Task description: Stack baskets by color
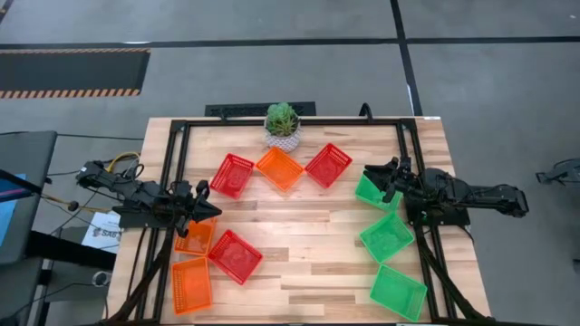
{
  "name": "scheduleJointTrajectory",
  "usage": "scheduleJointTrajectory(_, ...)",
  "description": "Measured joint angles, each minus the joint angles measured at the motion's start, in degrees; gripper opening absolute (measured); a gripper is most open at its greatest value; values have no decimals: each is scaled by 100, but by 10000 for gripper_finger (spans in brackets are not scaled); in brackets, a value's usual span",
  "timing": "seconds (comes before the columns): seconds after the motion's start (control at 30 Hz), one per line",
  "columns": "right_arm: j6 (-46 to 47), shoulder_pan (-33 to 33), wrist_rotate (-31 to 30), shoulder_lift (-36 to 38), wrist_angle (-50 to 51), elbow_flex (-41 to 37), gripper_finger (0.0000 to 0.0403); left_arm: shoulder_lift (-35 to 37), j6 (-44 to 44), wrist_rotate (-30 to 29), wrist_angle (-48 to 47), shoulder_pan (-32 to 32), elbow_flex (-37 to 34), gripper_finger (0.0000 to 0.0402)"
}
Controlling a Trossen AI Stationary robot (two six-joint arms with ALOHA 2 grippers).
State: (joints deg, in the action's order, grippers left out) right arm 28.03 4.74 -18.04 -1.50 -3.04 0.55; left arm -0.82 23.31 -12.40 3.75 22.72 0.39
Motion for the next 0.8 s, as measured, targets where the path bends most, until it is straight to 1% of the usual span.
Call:
scheduleJointTrajectory(0.33, 0, 0, -2, 2, 1, 1, 163, 0, 126, -5, 0, 2, 0, 0)
scheduleJointTrajectory(0.5, 0, 1, 0, 2, 0, 0, 163, 1, 174, -278, 37, 1, 2, 0)
scheduleJointTrajectory(0.63, 0, 0, -1, 2, 0, 0, 163, 0, 467, -295, 44, 0, 2, 0)
scheduleJointTrajectory(0.8, 0, 0, 0, 1, -1, 1, 163, 1, 1077, -296, 44, 1, 2, 0)
